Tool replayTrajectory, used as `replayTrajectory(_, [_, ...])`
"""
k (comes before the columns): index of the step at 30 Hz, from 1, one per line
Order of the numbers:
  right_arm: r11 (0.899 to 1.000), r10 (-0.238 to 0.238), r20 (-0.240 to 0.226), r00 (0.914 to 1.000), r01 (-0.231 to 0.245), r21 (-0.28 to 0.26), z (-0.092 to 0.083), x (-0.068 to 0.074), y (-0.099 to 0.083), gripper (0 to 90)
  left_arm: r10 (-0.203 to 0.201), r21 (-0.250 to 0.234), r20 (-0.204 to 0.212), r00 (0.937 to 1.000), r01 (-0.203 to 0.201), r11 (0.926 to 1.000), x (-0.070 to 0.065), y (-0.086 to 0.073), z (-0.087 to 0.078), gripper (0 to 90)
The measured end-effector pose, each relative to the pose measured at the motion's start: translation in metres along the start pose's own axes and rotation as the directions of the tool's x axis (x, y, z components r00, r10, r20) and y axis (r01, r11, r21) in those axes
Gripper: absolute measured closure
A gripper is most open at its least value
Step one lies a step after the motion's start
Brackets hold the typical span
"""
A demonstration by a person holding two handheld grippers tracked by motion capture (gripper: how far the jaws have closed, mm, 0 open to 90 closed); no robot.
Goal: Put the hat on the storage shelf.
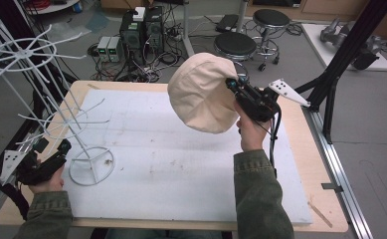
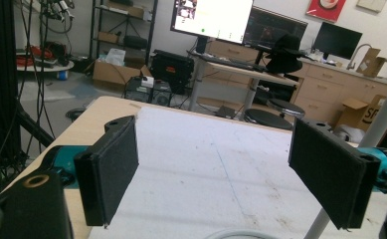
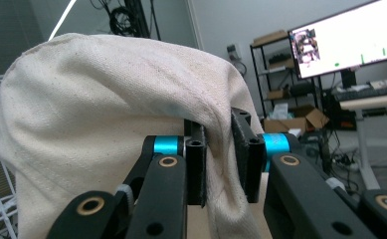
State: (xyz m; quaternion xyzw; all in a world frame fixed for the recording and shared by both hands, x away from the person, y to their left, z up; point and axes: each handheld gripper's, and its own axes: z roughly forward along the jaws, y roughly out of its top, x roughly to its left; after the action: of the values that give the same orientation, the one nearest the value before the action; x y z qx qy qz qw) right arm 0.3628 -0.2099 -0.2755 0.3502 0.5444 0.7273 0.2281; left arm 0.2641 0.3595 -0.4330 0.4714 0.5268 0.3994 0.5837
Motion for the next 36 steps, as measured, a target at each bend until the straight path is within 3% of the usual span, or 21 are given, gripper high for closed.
replayTrajectory(6, [0.999,0.023,-0.045,0.9987,-0.025,-0.047,0.002,0.010,0.002,79.0,0.000,0.002,0.001,1.0000,0.000,1.0000,0.000,0.000,0.000,19.8])
replayTrajectory(17, [0.994,-0.003,-0.114,0.9935,-0.010,-0.112,0.013,0.032,0.011,78.9,-0.001,0.004,0.005,1.0000,0.001,1.0000,-0.001,0.000,0.000,19.8])
replayTrajectory(36, [0.994,-0.027,-0.226,0.9736,0.003,-0.106,0.054,0.079,0.030,78.8,-0.005,0.000,0.003,1.0000,0.005,1.0000,0.000,0.000,0.000,19.9])
